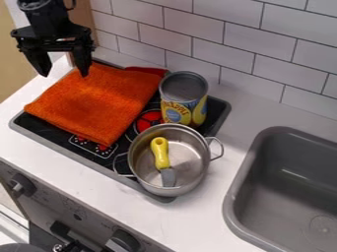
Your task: Put the silver pot to the left side edge of the burner
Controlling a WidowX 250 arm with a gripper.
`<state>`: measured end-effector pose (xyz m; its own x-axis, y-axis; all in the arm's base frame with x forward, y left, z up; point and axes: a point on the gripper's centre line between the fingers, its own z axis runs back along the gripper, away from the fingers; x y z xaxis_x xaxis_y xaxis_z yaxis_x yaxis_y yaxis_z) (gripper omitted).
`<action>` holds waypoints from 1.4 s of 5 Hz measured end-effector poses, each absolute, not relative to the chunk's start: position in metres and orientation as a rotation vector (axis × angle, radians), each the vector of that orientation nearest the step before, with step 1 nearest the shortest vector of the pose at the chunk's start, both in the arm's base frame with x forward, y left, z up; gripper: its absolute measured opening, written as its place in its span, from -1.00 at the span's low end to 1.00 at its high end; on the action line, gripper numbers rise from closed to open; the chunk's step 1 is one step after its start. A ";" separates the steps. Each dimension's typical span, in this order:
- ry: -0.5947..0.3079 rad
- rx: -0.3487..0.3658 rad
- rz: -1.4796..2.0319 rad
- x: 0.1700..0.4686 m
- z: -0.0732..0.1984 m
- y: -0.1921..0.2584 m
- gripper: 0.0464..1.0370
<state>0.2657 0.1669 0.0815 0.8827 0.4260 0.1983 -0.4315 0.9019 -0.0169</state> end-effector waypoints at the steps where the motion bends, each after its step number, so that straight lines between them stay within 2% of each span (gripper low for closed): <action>1: -0.170 0.015 0.440 0.262 0.072 0.164 0.92; 2: -0.156 -0.015 0.318 0.260 0.061 0.148 0.92; 5: -0.118 -0.146 -0.185 0.247 0.074 0.076 0.92; 7: -0.132 -0.122 -0.278 0.250 0.064 0.043 0.92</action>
<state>0.2499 0.0427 0.0640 0.9530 -0.2654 0.1462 0.2813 0.9542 -0.1021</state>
